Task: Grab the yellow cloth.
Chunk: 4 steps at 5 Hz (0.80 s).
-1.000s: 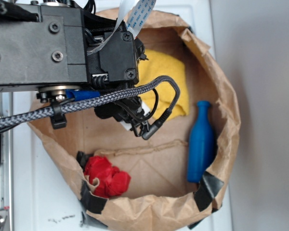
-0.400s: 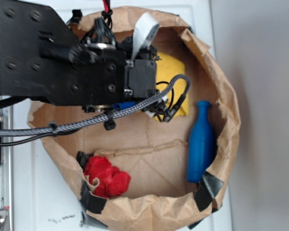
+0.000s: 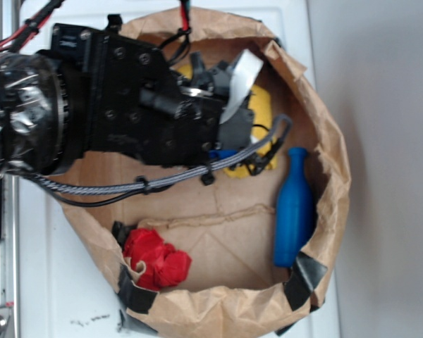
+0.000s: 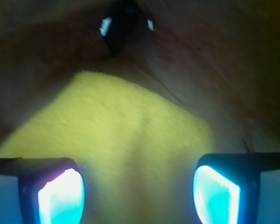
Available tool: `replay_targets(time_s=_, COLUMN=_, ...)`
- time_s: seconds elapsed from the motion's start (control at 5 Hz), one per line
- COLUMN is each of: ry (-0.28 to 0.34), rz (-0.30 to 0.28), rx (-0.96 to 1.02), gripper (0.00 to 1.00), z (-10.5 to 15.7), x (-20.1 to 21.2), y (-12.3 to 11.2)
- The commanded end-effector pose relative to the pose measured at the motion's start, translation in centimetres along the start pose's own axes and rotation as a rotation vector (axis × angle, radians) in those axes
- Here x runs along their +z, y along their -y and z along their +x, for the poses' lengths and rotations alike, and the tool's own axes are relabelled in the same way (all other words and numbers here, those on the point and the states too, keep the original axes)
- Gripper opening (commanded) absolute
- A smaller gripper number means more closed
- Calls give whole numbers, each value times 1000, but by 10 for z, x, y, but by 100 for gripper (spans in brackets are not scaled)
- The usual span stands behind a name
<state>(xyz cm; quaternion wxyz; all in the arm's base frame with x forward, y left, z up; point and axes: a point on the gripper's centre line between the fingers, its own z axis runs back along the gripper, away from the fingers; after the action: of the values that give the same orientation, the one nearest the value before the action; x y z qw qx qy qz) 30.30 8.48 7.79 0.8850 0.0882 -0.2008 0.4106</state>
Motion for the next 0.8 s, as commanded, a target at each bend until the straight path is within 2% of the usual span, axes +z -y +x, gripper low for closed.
replay_targets(time_s=0.0, ry=54, rz=-38, rx=76, gripper=100, z=36, x=2, y=-9)
replay_targets(time_s=0.2, ry=79, rz=-31, rx=67, gripper=6, z=32, x=-7, y=-5)
replay_targets(time_s=0.4, ry=92, rz=-26, rx=87, gripper=0, z=34, x=-6, y=-5)
replay_targets(time_s=0.6, ry=110, rz=-25, rx=98, gripper=0, z=34, x=-8, y=-5)
